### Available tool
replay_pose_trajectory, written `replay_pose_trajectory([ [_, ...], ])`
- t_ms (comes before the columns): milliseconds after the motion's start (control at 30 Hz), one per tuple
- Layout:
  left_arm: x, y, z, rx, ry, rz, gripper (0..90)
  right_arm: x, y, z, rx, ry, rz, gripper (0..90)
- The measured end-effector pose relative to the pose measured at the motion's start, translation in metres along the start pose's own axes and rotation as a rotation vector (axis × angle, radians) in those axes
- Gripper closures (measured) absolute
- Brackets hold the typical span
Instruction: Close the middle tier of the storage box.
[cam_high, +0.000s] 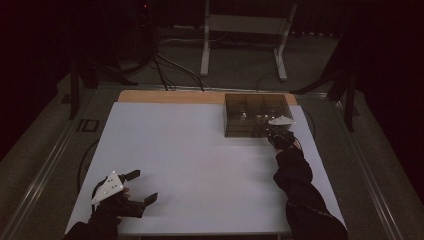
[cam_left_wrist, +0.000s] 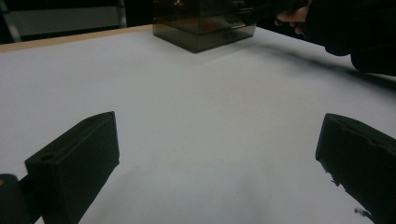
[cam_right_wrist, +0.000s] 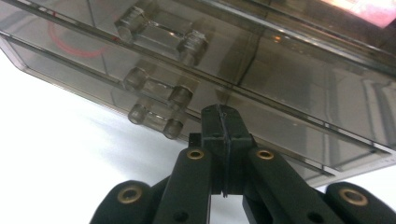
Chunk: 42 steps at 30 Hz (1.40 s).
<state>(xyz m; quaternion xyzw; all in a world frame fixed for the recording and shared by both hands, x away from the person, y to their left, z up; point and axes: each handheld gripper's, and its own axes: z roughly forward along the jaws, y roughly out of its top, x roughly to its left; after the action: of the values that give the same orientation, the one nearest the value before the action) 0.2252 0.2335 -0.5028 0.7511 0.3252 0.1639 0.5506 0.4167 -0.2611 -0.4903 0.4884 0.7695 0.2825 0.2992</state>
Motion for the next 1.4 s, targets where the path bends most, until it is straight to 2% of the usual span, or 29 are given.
replay_pose_trajectory([
  [367, 0.0, 0.0, 0.0, -0.002, 0.0, -0.001, 1.1, 0.004, -0.002, -0.01, 0.0, 0.011, -0.019, 90.0],
  [600, 0.0, 0.0, 0.001, 0.004, -0.002, -0.004, 1.1, 0.004, 0.0, -0.018, -0.002, 0.014, 0.012, 88.7],
  [800, 0.0, 0.0, 0.001, 0.004, -0.003, -0.003, 1.1, 0.008, 0.002, -0.022, -0.001, 0.026, 0.029, 75.7],
  [933, 0.001, 0.0, 0.0, -0.002, 0.0, -0.003, 1.1, 0.011, 0.004, -0.023, 0.008, 0.043, 0.029, 63.0],
  [1167, 0.001, 0.0, 0.0, 0.001, -0.001, -0.002, 1.1, 0.015, 0.004, -0.023, 0.001, 0.088, 0.061, 41.7],
  [1333, 0.001, 0.0, 0.0, -0.003, -0.002, -0.003, 1.1, 0.015, 0.004, -0.024, -0.007, 0.107, 0.081, 33.6],
  [1367, 0.001, 0.0, 0.0, 0.003, -0.002, -0.004, 1.1, 0.016, 0.004, -0.024, -0.008, 0.128, 0.087, 24.9],
  [1400, 0.001, 0.0, 0.0, 0.003, -0.004, -0.003, 1.1, 0.016, 0.004, -0.025, -0.008, 0.123, 0.09, 20.0],
])
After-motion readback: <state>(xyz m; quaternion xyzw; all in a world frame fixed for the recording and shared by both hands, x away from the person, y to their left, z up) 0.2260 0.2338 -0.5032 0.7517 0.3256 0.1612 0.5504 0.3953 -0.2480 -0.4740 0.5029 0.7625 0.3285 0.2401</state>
